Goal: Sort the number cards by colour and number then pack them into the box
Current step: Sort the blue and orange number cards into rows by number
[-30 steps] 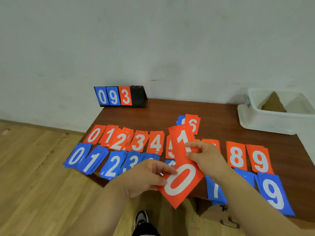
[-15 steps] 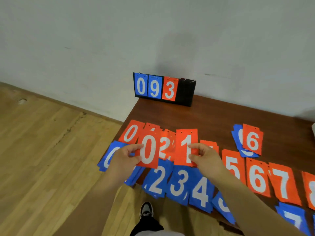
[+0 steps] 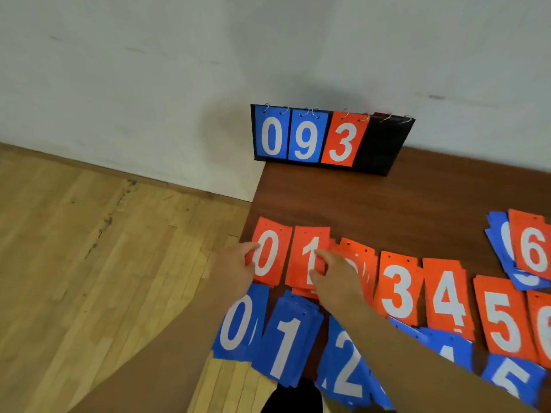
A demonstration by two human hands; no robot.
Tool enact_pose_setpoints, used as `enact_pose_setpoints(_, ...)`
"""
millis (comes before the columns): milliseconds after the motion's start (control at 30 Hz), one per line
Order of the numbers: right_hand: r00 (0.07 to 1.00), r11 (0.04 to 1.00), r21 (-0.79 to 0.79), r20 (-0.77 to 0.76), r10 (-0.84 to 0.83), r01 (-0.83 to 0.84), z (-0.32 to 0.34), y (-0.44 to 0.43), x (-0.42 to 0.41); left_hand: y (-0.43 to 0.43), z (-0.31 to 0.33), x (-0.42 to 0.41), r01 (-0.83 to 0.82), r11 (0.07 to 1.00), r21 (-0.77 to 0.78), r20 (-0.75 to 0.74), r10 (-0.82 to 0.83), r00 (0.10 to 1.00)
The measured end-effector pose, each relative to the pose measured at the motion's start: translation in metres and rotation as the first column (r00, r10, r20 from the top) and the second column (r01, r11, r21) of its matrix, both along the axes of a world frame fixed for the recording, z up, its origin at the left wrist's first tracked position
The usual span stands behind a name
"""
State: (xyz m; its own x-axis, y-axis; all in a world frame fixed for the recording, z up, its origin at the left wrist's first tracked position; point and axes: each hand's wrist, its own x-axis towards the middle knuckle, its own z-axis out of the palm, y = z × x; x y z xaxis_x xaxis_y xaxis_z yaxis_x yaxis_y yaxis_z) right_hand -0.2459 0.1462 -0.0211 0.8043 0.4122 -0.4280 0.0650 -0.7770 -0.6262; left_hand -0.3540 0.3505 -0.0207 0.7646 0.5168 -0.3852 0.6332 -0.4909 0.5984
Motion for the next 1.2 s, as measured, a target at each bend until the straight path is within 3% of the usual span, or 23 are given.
enact_pose_setpoints(133, 0.981, 0.946, -0.317, 0.152, 0.12, -0.067, -0.011, 0.01, 0.0, 0.0, -0.019, 0.003, 0.074, 0.974, 0.215, -0.107, -0.051, 0.993)
enact_pose_setpoints(267, 0.97, 0.924, -0.37, 0.175, 0.168, -0.094, -0.005, 0.016, 0.003, -0.002, -0.017, 0.004, 0.08, 0.953, 0.291, -0.141, -0.04, 0.989)
enact_pose_setpoints(400, 0.981, 0.943, -0.318, 0.123, 0.147, -0.102, 0.007, 0.016, 0.012, -0.005, -0.006, 0.011, 0.047, 0.956, 0.29, -0.155, -0.002, 0.988)
enact_pose_setpoints(567, 0.989, 0.974, -0.226, 0.14, 0.038, -0.005, 0.038, -0.023, 0.031, -0.026, 0.019, 0.028, 0.038, 0.981, 0.19, -0.016, -0.035, 0.999)
enact_pose_setpoints(767, 0.973, 0.971, -0.147, 0.165, -0.164, 0.189, 0.059, -0.118, 0.06, -0.081, 0.047, 0.071, 0.16, 0.961, 0.227, 0.064, -0.179, 0.982)
enact_pose_setpoints(1000, 0.907, 0.92, -0.099, 0.239, -0.347, 0.378, 0.054, -0.25, 0.109, -0.185, 0.064, 0.141, 0.307, 0.943, 0.133, 0.084, -0.319, 0.944)
enact_pose_setpoints(1200, 0.882, 0.859, -0.201, 0.138, -0.451, 0.471, 0.033, -0.346, 0.183, -0.288, 0.071, 0.196, 0.334, 0.935, 0.117, 0.019, -0.338, 0.941)
